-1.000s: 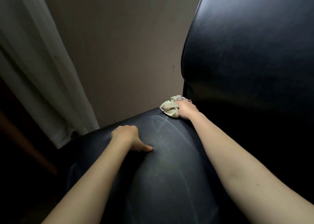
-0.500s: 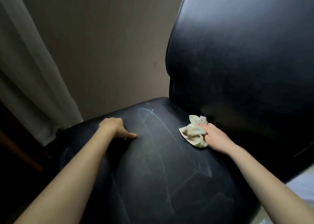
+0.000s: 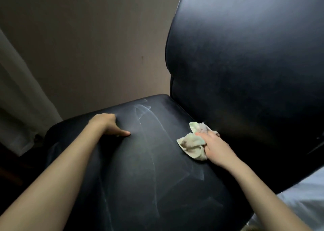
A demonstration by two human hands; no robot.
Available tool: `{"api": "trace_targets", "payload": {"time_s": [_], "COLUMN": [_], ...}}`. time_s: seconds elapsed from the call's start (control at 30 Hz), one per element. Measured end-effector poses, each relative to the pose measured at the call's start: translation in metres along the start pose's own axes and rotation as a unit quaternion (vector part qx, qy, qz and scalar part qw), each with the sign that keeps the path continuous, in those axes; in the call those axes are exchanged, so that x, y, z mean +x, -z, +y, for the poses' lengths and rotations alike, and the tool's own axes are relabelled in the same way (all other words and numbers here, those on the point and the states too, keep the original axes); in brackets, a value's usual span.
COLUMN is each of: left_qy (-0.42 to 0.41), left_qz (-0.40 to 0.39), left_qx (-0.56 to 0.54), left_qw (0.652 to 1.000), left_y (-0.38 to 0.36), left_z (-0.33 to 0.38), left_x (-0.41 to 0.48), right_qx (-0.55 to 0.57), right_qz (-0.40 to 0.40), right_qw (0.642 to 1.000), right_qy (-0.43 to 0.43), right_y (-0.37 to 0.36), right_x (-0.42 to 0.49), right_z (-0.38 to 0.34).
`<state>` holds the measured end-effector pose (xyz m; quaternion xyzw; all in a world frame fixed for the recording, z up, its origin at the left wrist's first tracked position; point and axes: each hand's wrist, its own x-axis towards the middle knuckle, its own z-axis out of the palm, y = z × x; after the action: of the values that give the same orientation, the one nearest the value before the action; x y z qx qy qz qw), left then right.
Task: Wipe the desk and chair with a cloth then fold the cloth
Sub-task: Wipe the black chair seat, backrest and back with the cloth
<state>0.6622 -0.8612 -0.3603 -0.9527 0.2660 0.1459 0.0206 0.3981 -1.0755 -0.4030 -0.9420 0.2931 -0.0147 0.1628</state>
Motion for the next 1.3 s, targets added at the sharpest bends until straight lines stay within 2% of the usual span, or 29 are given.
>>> {"api": "trace_targets", "payload": {"time_s": [0.13, 0.33, 0.6, 0.87, 1.1, 1.3], "left_qy": [-0.010, -0.008, 0.001, -0.015, -0.029, -0.046], "left_qz": [0.011, 0.017, 0.024, 0.006, -0.024, -0.029], "left_qx": [-0.003, 0.003, 0.032, 0.034, 0.030, 0.020], "left_qw": [1.000, 1.000, 0.999, 0.999, 0.999, 0.998], "left_y": [-0.006, -0.010, -0.013, -0.009, 0.001, 0.002], "left_z": [-0.003, -0.007, -0.005, -0.006, 0.003, 0.007], "left_x": [0.005, 0.015, 0.015, 0.011, 0.010, 0.019], "right_qx": [-0.009, -0.032, -0.043, 0.003, 0.062, 0.051], "right_qz": [0.001, 0.028, 0.010, 0.012, -0.001, 0.037], "right_qw": [1.000, 0.999, 0.999, 1.000, 0.997, 0.995], "right_qy": [0.028, 0.009, 0.009, 0.015, -0.040, -0.079], "right_y": [-0.007, -0.014, -0.013, -0.010, -0.008, -0.016], "right_x": [0.080, 0.181, 0.244, 0.161, 0.025, -0.112], "right_z": [-0.033, -0.098, -0.106, -0.060, 0.006, -0.001]}}
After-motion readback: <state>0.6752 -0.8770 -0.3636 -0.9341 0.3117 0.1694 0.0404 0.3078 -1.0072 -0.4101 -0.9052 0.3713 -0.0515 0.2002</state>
